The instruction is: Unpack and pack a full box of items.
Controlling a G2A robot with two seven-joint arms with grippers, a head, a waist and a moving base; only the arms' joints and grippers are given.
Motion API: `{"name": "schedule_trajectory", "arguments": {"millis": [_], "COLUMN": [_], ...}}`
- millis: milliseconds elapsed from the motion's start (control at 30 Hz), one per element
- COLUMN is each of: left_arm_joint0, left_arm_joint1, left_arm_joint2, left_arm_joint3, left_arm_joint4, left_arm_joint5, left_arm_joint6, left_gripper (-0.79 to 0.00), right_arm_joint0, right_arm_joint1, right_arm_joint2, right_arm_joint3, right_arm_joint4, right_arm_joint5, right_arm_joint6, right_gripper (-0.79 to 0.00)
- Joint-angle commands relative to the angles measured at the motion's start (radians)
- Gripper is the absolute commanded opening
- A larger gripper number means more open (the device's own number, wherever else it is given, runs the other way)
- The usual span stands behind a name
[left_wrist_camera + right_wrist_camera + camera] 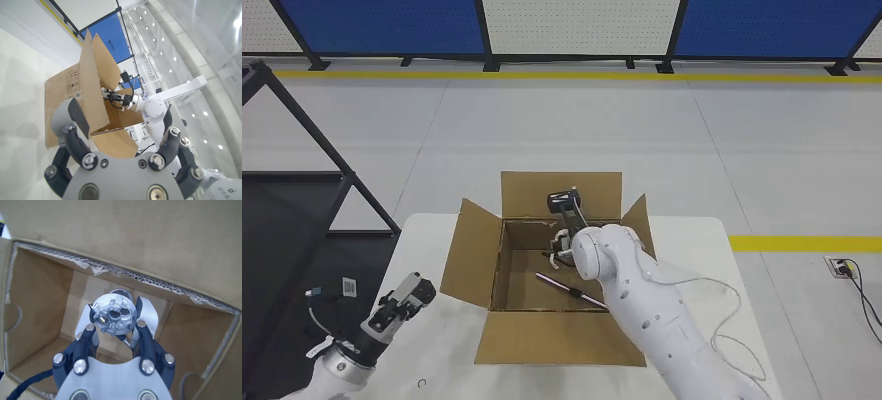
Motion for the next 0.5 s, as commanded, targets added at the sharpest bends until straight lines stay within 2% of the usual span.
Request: {"name": "schedule_trajectory", "arguments": {"millis": [0,100,167,467], "left_arm_joint0": [0.009,0.012,0.012,0.012], "left_arm_joint1": [0.001,0.002,0.002,0.002], "left_arm_joint2": [-0.03,-0.041,-0.041,-0.041], "left_arm_joint3": [0.0,0.001,0.001,0.001], "left_arm_joint4": [-0.07,-0.098,-0.098,-0.098], "left_arm_joint5": [-0.003,-0.003,-0.003,-0.003], "left_arm_joint6": [-0.019,-0.028,-0.028,-0.028], "left_gripper": [0.0,0.0,0.0,0.0], "right_arm_joint0": [-0.127,-0.245,-0.287,-0.287], "right_arm_joint1": [0.03,0.055,0.062,0.062], "right_arm_joint2": [0.039,0.078,0.094,0.094], "right_arm_joint3": [-0.261,-0.476,-0.545,-0.545], "right_arm_joint4": [-0.088,-0.137,-0.118,-0.118], "right_arm_joint5": [-0.023,-0.089,-0.136,-0.136], "right_arm_joint6": [0.08,0.147,0.172,0.172], "right_gripper": [-0.785,-0.785,-0.785,-0.785]}}
